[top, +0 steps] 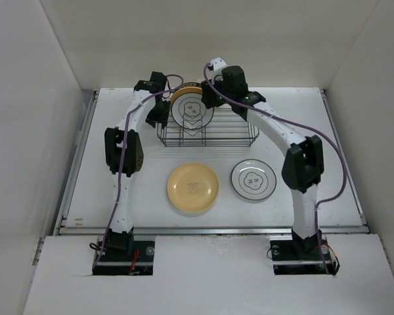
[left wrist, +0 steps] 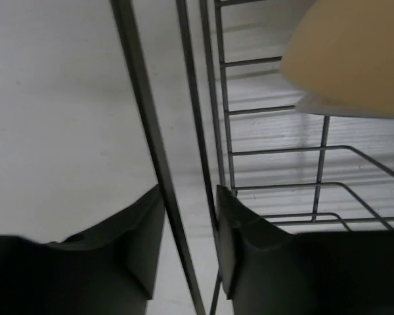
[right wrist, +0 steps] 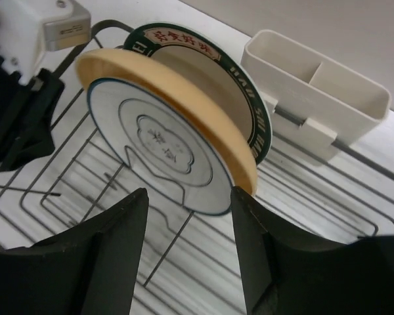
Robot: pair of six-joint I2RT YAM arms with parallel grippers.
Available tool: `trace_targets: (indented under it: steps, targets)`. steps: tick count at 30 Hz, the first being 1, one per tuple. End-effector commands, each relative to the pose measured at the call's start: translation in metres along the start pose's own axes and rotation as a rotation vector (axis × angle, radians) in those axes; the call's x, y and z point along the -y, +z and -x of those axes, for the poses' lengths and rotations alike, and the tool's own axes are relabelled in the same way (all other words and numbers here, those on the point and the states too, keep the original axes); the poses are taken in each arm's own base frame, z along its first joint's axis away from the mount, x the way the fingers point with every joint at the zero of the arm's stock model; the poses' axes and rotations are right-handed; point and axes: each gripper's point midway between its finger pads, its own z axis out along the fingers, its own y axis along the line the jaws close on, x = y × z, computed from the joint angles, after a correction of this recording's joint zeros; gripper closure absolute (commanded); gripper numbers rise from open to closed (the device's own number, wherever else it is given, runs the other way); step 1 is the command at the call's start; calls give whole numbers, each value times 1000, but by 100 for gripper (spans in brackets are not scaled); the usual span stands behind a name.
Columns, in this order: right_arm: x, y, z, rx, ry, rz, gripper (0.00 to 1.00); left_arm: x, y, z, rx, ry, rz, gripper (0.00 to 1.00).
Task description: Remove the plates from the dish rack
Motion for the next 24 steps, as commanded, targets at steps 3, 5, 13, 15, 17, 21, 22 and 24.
trace_targets:
  steps: [3, 5, 13, 15, 17, 21, 22, 24]
  targets:
    - [3, 28, 22, 52, -40, 26, 42, -13, -23, 8, 37, 0, 59, 82]
    - [2, 34, 19, 45, -39, 35, 42, -13, -19, 1, 19, 2, 61, 86]
    - [12, 54, 11, 50, -17, -13, 42, -4, -14, -4, 8, 3, 14, 89]
    - [14, 62, 2, 35, -7, -23, 39, -4, -14, -4, 8, 3, 14, 89]
    - [16, 68, -4, 26, -6, -33, 39, -5, -14, -4, 8, 12, 14, 89]
    - [19, 80, -17, 9, -4, -43, 39, -5, -10, -5, -1, 22, 14, 89]
    - [19, 80, -18, 9, -4, -43, 43, -5, -10, -5, -1, 22, 14, 89]
    - [21, 83, -24, -2, -4, -52, 49, -5, -10, -5, -1, 22, 14, 93]
